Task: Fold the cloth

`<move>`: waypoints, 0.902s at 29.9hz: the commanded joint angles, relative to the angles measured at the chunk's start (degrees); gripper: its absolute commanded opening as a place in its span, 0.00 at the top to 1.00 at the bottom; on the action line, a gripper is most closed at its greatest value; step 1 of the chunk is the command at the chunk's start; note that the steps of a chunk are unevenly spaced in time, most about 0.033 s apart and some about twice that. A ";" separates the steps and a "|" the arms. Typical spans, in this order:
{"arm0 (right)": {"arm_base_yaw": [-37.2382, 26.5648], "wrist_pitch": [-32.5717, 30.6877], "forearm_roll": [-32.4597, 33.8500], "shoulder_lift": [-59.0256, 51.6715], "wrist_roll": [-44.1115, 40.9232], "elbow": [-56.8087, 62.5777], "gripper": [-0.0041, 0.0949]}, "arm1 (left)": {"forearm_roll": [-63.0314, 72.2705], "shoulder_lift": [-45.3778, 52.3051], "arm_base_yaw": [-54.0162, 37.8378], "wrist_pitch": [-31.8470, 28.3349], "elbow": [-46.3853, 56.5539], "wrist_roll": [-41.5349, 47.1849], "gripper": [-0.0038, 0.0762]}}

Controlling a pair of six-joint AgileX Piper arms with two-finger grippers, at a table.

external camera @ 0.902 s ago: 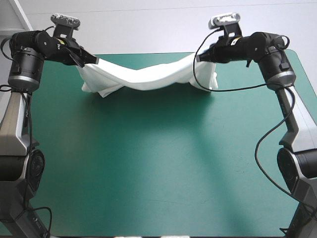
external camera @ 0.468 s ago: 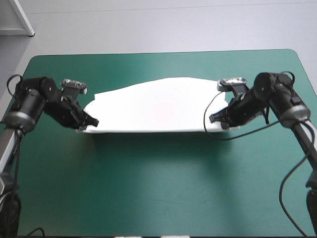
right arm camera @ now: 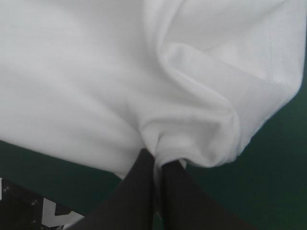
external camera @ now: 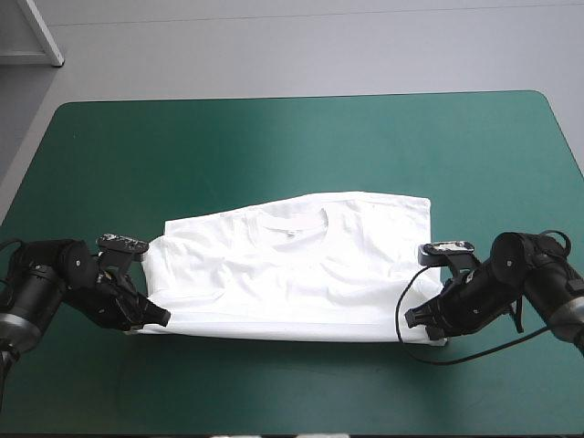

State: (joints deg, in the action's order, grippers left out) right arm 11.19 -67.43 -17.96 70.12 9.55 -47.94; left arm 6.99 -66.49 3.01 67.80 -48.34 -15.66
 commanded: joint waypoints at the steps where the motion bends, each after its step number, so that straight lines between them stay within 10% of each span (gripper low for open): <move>1: 0.00 -0.17 1.20 -3.29 2.83 -0.04 0.94 | -1.52 1.60 0.10 -1.03 -0.96 -0.02 0.87; 11: 0.00 7.54 1.06 -7.20 3.80 0.00 0.22 | -0.77 1.60 0.10 1.41 -0.96 0.62 0.31; 27: 0.00 14.94 3.71 -7.69 1.98 -11.21 0.21 | -3.49 1.60 0.10 -12.98 -21.12 5.67 0.31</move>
State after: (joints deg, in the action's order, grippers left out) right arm 11.19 -54.31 -14.40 63.63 11.84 -56.21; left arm 4.56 -66.09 3.01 57.10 -63.99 -10.67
